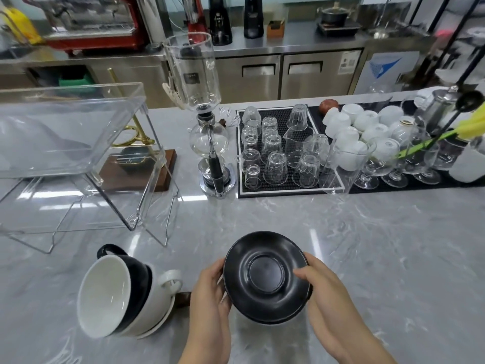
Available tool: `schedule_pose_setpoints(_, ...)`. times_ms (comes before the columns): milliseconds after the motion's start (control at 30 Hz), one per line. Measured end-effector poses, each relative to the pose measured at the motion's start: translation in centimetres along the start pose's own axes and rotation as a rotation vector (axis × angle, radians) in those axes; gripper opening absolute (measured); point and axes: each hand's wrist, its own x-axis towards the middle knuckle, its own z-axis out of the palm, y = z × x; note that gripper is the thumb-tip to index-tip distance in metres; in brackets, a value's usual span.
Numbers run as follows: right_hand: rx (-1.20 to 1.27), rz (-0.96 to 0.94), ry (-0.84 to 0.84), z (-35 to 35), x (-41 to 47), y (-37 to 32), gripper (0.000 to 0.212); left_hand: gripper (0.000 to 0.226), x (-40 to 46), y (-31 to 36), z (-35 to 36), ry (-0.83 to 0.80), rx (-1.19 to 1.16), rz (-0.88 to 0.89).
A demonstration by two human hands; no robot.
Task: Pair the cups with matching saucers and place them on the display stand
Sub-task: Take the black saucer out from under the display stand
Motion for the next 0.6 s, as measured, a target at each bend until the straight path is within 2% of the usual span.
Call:
schedule_pose_setpoints(300, -0.025, 0.032, -0.010, 0.2, 0.4, 1.4, 0.036, 0.031, 0.4, -0.2, -1.2, -0.027, 0.034, 0.017)
schedule_pose_setpoints(467, -0.044, 0.036, -0.008, 0.1, 0.7, 2.0, 0.037, 0.045, 0.6, -0.6, -1.4, -0.041, -0.001, 0.042)
schedule_pose_setpoints(600, -0.054, 0.026, -0.005, 0.0, 0.9, 2.7, 0.043, 0.042, 0.9, -1.1, -1.9, -0.035, -0.005, 0.006)
